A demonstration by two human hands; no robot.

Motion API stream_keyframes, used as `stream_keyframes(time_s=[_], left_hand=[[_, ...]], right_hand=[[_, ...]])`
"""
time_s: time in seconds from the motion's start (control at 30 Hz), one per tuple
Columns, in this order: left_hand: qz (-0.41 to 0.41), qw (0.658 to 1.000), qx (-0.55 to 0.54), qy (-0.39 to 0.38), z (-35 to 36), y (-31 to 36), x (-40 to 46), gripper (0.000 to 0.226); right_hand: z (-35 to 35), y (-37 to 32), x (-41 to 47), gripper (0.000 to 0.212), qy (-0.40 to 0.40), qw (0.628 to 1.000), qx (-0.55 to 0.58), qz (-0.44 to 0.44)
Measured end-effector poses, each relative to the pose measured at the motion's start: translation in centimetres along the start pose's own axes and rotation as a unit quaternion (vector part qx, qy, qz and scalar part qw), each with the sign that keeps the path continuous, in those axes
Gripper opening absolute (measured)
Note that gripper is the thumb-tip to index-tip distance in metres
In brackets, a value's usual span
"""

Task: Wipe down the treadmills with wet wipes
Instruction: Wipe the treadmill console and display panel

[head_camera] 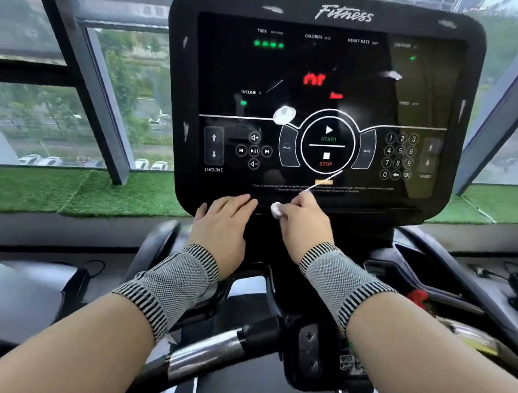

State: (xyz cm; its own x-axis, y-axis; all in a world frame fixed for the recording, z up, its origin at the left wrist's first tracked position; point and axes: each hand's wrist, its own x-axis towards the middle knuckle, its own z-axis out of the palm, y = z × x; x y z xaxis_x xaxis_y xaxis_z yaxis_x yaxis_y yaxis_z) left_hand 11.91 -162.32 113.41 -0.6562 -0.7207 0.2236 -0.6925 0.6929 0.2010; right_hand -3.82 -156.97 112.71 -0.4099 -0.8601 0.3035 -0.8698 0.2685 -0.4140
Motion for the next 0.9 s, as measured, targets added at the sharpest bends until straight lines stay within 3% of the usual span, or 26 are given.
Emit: stream_keyframes(time_s=[0.1,0.23,0.4,0.63,0.7,0.8,0.9], left_hand=[[-0.054,0.990,-0.120,0.051,-0.5,-2.0,-0.2,0.067],[-0.119,0.960,-0.248,0.044,-0.5,-3.0,-0.3,0.059],[-0.194,0.894,-0.401,0.054,-0.7,-3.1,-0.1,0.053],[-0.251,0.821,-0.511,0.044,-0.6,-4.0,0.1,0.049],[-0.256,0.808,-0.530,0.030,-0.7,-4.2,0.1,0.051],[-0.252,0.802,-0.541,0.028,-0.6,-4.4,0.1,0.052],[-0.245,0.806,-0.539,0.024,-0.5,-4.5,-0.1,0.051]], right_hand=[[0.0,0.8,-0.2,0.020,0.037,0.997,-0.010,0.067],[1.5,-2.5,0.0,0.023,0.055,0.993,0.014,0.104],[2.3,-4.8,-0.1,0.023,0.082,0.979,0.097,0.163],[3.8,-8.6,-0.3,0.007,0.012,1.000,0.024,0.008],[3.7,-8.6,-0.4,0.014,0.004,1.000,0.012,-0.024],[2.8,-6.6,-0.5,0.007,0.053,0.994,0.057,0.074],[2.5,-5.7,-1.0,0.006,0.125,0.943,0.183,0.249]])
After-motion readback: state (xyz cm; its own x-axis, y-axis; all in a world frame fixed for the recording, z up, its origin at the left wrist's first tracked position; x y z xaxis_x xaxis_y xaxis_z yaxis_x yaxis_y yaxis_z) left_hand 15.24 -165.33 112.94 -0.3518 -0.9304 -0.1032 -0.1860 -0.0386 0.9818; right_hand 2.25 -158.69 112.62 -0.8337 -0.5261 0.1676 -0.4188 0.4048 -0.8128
